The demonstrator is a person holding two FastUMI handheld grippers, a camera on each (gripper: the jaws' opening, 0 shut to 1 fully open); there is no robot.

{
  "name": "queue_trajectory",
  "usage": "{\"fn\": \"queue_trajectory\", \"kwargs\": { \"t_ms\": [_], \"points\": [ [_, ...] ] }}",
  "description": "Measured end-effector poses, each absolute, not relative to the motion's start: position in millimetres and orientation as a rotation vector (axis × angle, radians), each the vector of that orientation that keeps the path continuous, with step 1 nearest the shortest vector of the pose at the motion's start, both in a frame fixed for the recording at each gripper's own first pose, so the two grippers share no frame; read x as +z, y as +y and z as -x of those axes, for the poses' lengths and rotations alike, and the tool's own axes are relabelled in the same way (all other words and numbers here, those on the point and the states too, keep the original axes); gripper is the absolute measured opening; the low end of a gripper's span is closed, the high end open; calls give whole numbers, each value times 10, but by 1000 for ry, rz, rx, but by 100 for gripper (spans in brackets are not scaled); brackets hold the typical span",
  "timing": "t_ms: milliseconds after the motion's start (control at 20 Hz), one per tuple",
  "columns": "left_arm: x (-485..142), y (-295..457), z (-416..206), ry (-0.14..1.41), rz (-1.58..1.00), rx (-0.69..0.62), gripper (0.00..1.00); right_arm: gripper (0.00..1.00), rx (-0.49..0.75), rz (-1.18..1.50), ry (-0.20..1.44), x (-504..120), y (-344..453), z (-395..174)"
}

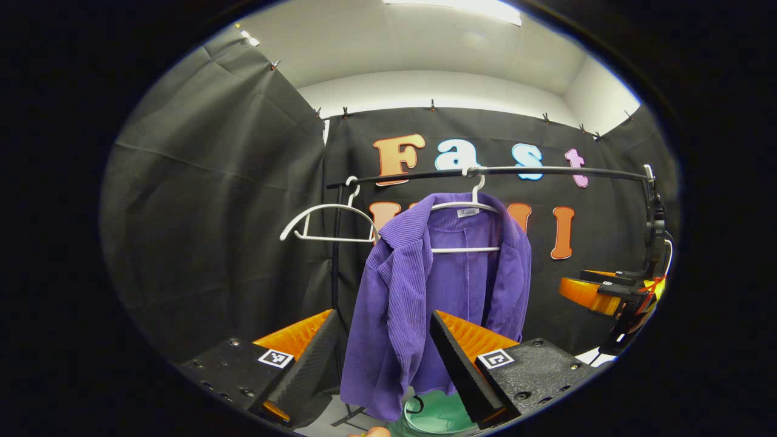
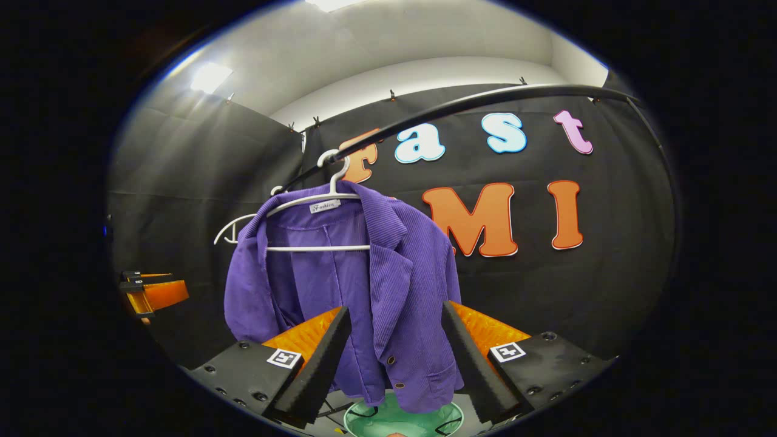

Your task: Grasp the clothes on the hanger with both hands and then place them into the laundry hamper below.

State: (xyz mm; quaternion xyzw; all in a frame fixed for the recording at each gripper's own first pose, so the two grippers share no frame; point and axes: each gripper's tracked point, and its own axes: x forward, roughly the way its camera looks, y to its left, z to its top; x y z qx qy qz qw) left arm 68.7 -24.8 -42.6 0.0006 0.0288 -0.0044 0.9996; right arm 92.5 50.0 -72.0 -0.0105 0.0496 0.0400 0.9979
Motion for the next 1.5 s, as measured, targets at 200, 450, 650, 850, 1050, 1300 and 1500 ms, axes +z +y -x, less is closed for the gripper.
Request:
{"fn": "queue_trajectory", "kwargs": {
  "t_ms": [200,450,650,850,1050,1300,1500],
  "points": [
    [-718,-263,-1028,90,-15,-9,95,98,87,12,115,-965,569,-1470],
    [-1019,-362,-1487,114,-30,-26,92,89,85,16,136,-1285,605,-2047],
    [-1228,-400,-1858,142,0,-29,95,78,115,8,136,-1381,691,-2307],
    [-1210,-500,-1946,104,-4,-98,46,35,149,-4,154,-1373,695,-2314],
    [-1175,-462,-1937,98,61,-72,4,20,199,-43,137,-1196,632,-2228],
    [-1026,-256,-1741,95,132,-32,2,9,230,-81,195,-1066,373,-2084],
    [-865,-147,-1585,84,71,-23,2,10,248,-148,263,-881,147,-2117]
  ]
}}
